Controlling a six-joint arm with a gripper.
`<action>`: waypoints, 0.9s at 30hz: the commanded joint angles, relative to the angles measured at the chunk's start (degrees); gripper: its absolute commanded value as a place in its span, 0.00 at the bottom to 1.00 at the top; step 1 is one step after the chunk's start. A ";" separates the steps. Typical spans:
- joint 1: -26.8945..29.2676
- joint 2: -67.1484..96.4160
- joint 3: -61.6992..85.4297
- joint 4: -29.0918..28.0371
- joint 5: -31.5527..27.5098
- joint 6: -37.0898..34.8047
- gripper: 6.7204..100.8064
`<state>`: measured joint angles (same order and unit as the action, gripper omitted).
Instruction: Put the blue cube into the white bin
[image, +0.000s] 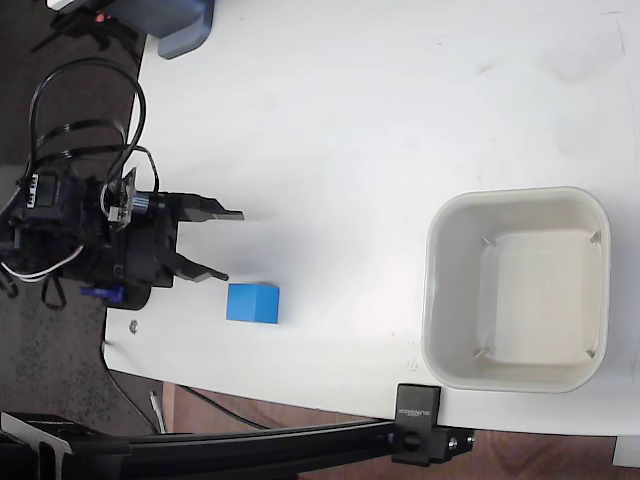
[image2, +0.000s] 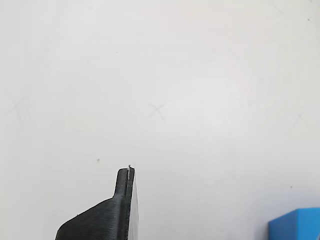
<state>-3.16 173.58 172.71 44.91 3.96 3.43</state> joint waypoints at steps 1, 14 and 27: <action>3.69 1.32 -1.23 -0.70 -2.99 -0.62 0.99; 3.08 1.32 -1.41 -0.44 -2.72 -0.79 0.99; 19.42 -31.46 -32.78 11.25 -14.33 -14.41 0.99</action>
<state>14.06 147.30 148.62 54.14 -7.65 -8.53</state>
